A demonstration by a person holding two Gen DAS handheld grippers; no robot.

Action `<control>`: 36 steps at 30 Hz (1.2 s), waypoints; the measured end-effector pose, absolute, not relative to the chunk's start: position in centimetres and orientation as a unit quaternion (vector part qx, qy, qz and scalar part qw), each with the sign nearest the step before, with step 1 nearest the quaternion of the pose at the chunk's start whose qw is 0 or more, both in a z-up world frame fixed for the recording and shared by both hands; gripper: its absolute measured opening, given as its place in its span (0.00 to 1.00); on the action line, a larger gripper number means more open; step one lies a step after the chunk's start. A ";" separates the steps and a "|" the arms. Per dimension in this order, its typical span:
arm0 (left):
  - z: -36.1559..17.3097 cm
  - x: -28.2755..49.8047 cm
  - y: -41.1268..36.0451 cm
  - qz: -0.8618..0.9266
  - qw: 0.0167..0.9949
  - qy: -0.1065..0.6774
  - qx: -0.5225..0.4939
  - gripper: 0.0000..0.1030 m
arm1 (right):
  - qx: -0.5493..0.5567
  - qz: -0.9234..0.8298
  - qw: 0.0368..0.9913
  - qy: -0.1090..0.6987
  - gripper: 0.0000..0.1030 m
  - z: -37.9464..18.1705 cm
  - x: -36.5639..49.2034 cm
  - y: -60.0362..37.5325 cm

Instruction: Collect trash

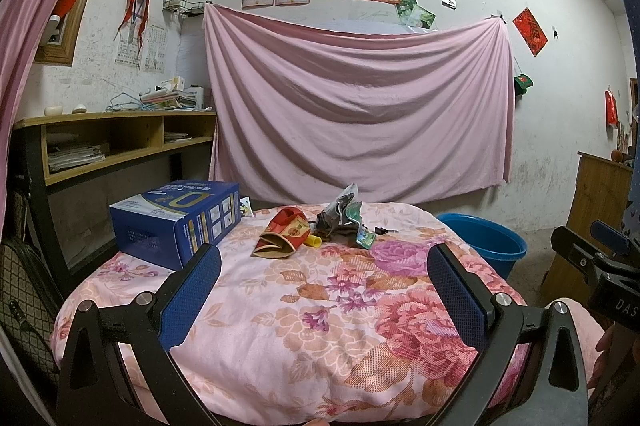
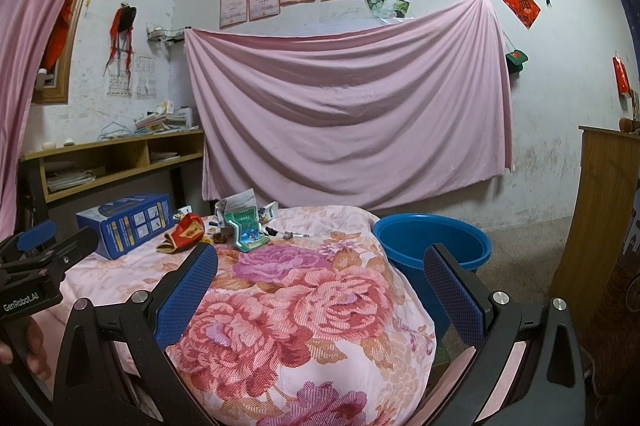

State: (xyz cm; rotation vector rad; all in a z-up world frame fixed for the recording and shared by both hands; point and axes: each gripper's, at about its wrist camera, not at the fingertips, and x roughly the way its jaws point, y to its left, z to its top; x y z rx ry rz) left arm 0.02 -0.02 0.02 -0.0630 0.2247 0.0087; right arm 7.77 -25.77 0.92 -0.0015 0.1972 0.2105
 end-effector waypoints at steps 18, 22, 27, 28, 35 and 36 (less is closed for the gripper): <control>1.0 1.1 0.9 0.030 0.993 0.102 -0.054 0.98 | -0.008 0.064 0.991 0.114 1.00 3.7 9.9 -24.6; 2.2 1.9 0.6 0.026 0.994 0.090 -0.050 0.98 | 0.000 0.070 0.993 0.099 1.00 5.3 10.2 -24.4; 3.6 2.9 0.5 0.021 0.996 0.071 -0.048 0.98 | 0.005 0.075 0.994 0.082 1.00 7.0 11.2 -24.5; 3.9 3.2 0.5 0.020 0.996 0.066 -0.047 0.98 | 0.006 0.077 0.994 0.077 1.00 7.3 11.3 -24.4; 4.3 5.5 1.4 0.022 0.997 0.059 -0.042 0.98 | 0.003 0.127 0.991 0.042 1.00 7.8 13.4 -23.6; 4.2 6.1 1.8 0.025 0.997 0.062 -0.039 0.98 | -0.001 0.133 0.990 0.038 1.00 7.8 13.7 -23.5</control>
